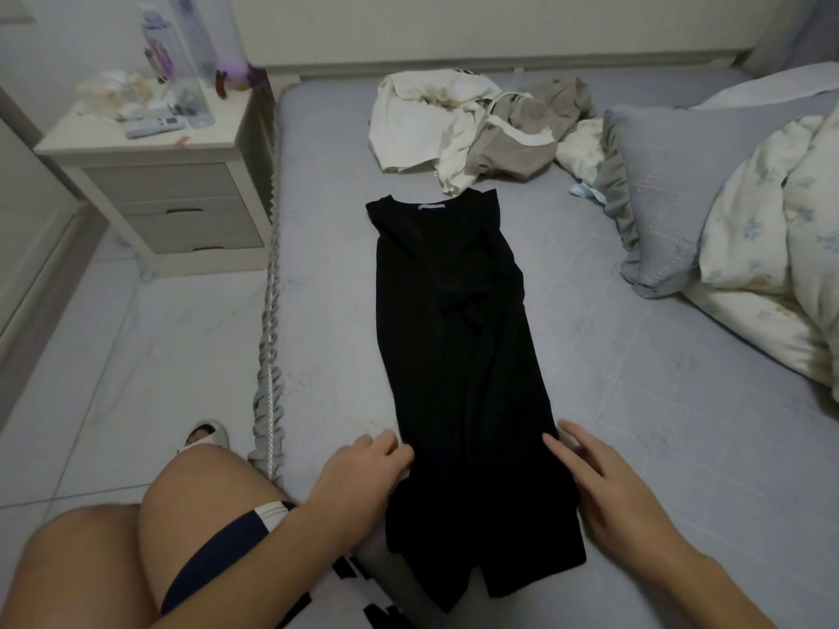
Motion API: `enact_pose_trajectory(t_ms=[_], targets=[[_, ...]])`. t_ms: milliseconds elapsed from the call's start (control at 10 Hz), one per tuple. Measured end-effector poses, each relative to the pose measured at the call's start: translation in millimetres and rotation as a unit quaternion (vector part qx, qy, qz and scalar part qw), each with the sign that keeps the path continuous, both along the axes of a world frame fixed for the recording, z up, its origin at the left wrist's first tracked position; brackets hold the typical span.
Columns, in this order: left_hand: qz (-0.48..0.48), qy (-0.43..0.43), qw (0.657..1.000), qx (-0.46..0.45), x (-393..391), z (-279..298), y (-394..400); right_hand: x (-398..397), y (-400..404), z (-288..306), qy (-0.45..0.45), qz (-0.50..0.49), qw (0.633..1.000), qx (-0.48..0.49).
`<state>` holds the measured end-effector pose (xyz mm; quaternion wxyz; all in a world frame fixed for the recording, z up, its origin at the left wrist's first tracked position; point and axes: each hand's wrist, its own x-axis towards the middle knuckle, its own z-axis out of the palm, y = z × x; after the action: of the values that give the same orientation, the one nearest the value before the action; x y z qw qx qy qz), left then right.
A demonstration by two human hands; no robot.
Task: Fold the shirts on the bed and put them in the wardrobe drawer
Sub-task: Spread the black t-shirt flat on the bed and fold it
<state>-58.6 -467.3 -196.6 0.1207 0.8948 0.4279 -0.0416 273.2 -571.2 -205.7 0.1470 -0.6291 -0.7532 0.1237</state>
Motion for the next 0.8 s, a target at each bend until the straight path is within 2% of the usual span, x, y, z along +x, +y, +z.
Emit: enact_pose_trajectory(t_ms=[100,200,300,400,500,600,700,800], targets=[[-0.02,-0.007,0.999,0.034,-0.4,-5.1,0.8,6.2,14.5,0.0,-0.063,0.098,0.993,0.002],[-0.095,0.012,0.995,0.014,6.6,-16.6,-1.5,-0.8,29.6,-2.6,-0.118,0.18,0.977,-0.015],[-0.126,0.063,0.987,0.081,13.2,-25.1,-0.3,-4.5,41.3,1.0,-0.144,0.233,0.962,-0.003],[-0.145,0.056,0.984,0.084,17.2,-19.9,1.1,-10.1,43.9,9.2,-0.102,0.252,0.962,0.017],[-0.213,-0.027,0.97,0.11,17.5,-23.3,0.1,-16.6,42.6,13.3,0.003,0.228,0.972,0.047],[-0.299,-0.159,0.935,0.107,-0.4,-41.9,3.2,-19.0,38.9,23.8,0.123,0.146,0.981,-0.023],[-0.285,-0.521,0.705,-0.389,2.6,-20.8,8.7,-18.9,44.4,35.4,0.259,0.087,0.954,-0.125],[-0.085,-0.706,0.624,-0.324,6.6,15.4,53.5,-20.8,84.0,49.8,0.343,0.029,0.922,-0.18]])
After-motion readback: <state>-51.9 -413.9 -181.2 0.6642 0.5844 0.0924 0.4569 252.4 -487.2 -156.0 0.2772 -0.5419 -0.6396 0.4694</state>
